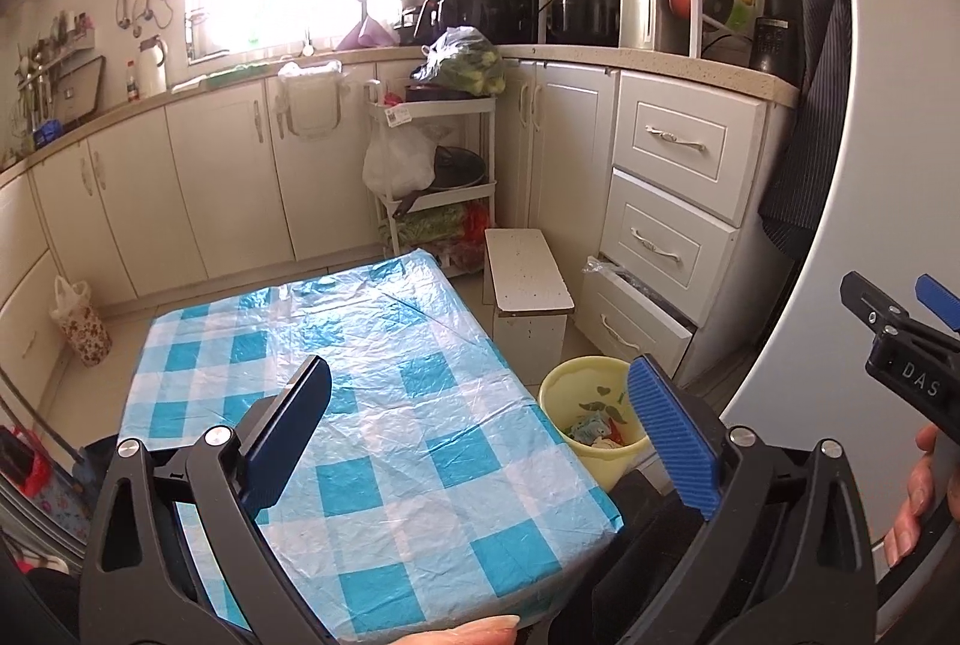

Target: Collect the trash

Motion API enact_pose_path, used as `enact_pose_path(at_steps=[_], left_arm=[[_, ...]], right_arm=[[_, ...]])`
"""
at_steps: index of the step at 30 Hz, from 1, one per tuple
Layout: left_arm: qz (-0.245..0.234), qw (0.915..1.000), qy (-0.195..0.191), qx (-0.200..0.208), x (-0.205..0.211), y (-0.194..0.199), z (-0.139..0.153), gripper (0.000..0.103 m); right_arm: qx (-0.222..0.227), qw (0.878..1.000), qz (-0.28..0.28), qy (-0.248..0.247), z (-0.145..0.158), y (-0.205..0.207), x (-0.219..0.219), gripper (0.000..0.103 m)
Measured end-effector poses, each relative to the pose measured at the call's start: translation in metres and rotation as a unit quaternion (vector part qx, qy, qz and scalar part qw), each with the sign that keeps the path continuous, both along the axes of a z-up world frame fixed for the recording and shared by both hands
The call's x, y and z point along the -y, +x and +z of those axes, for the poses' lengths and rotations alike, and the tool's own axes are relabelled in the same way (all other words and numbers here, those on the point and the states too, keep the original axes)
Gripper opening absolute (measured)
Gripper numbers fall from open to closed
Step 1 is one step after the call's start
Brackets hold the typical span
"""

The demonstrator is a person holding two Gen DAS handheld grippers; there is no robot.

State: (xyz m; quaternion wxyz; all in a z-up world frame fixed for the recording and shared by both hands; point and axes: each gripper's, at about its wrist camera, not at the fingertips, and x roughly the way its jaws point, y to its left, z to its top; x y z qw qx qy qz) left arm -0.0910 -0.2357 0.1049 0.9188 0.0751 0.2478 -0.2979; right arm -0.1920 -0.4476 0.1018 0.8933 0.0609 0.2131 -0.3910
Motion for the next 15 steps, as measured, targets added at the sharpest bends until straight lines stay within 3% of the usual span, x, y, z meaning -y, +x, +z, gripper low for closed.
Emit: enact_pose_path(at_steps=[15], left_arm=[[0.007, 0.9996, -0.024, 0.014, -0.017, -0.013, 0.02, 0.096]], right_arm=[[0.007, 1.0, 0.011, -0.02, 0.009, -0.009, -0.021, 0.096]])
